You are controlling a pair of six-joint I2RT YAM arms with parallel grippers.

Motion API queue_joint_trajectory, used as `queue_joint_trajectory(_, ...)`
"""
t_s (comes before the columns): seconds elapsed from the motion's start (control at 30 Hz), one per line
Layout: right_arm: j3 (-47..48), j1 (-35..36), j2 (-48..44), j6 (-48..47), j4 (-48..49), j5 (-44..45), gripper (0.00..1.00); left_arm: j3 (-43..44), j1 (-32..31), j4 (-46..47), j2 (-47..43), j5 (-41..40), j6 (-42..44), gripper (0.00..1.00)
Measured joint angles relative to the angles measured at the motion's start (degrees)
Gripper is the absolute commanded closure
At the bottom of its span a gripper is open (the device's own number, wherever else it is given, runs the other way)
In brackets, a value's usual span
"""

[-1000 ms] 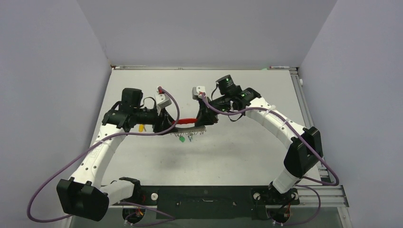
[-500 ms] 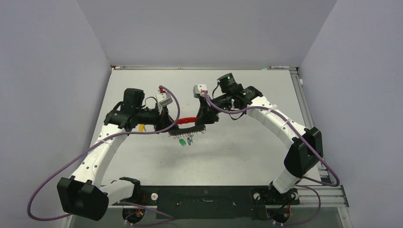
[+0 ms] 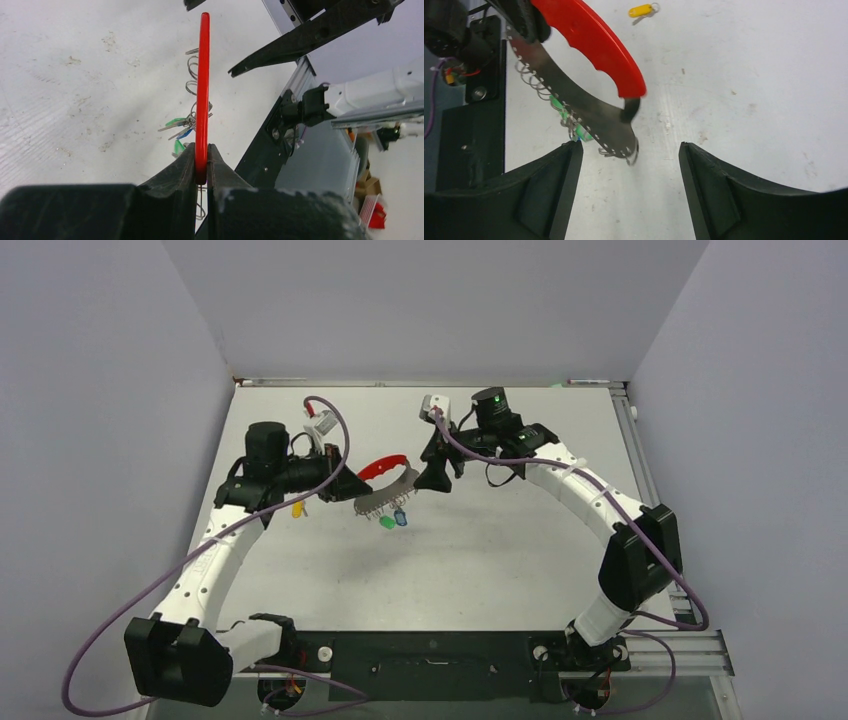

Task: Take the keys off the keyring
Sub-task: Adjust the keyring.

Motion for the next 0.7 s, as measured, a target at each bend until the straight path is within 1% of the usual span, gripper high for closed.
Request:
queue_joint_trajectory(0.17,0.04,-2.86,0.0,3.39,4.33,3.65,0.3,-1.46,3.52,4.39,-1.73,-1.01,-8.59,1.0)
queue_joint_trajectory(0.27,0.02,-3.54,-0.02,5.38,6.88,4.17,0.38,-2.71,5.38,7.65,-2.38,-0.85,-13.2,1.0)
queue_joint_trajectory(0.33,-0.83,-3.37,-0.26,7.54,9.68,2.99,0.44,-3.72,6.73,10.27,-2.58,-0.79,-16.5,1.0)
queue_joint_trajectory(0.4,-3.28,-3.17,-0.83,11.15,14.12,0.92,0.48,-4.42,8.2,12.44,-2.6,-0.83,-19.98,1.0)
queue_joint_trajectory(0.47,-6.97,-2.71,-1.55,15.76,19.45,-1.2,0.5,-4.76,9.16,14.05,-2.6,-0.87,-22.58,1.0)
queue_joint_trajectory(0.57,-11.56,-0.72,-1.79,20.81,25.09,-2.58,0.5,-5.42,10.08,17.46,-2.6,-0.92,-26.97,1.0)
queue_joint_trajectory(0.7,-14.43,4.72,-1.79,22.16,27.85,-2.16,0.42,-6.69,10.12,22.16,-2.6,-0.76,-31.74,1.0)
